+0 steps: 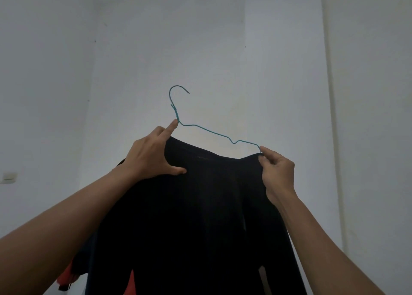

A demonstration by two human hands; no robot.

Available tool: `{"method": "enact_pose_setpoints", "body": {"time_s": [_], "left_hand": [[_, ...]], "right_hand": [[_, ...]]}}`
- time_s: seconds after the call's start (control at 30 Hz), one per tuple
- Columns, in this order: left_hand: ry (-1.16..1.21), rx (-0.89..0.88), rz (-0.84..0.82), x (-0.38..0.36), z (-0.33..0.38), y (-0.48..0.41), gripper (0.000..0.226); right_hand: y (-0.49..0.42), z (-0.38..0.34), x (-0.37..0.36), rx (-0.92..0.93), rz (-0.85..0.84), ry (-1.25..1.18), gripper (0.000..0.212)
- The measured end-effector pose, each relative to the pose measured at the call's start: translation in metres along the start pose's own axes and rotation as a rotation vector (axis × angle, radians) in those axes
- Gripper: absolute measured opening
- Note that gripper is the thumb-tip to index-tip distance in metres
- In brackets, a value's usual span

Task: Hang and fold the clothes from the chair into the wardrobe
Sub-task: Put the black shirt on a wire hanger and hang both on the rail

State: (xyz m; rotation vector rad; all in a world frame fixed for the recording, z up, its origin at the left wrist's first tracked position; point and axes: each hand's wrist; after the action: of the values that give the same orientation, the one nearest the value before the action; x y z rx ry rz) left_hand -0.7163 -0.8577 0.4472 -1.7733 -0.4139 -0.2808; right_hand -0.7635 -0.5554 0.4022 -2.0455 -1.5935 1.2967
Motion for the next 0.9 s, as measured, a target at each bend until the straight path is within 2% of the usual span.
{"method": "enact_pose_setpoints", "body": {"time_s": [0.27,0.43,0.57,0.9], "left_hand": [[-0.044,-0.047,-0.037,0.002,0.001,-0.002,0.159],[-0.094,-0.078,-0.071,0.002,0.006,-0.007,0.144],[-0.032,-0.052,-0.064,0.0,0.004,-0.008,0.13],[0.085,-0.062,-0.05,-0.012,-0.005,-0.006,0.128]], "right_hand": [[-0.005,0.0,0.017,-0.002,-0.069,0.065,0.024],[-0.011,0.001,0.024,-0.036,-0.09,0.031,0.025],[-0.013,-0.002,0.028,-0.024,-0.145,0.037,0.029],[-0.021,0.001,0.026,-0.03,-0.143,0.09,0.02]]}}
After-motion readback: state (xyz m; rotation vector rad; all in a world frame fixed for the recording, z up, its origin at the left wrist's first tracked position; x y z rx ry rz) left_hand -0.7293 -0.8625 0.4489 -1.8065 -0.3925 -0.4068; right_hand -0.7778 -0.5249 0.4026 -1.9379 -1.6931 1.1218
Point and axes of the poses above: each hand's wrist, its own y-axis away from the middle knuckle, its own x-axis out of the back of the hand, z = x × y, and after that the axes turned 15 degrees about -y, right-handed
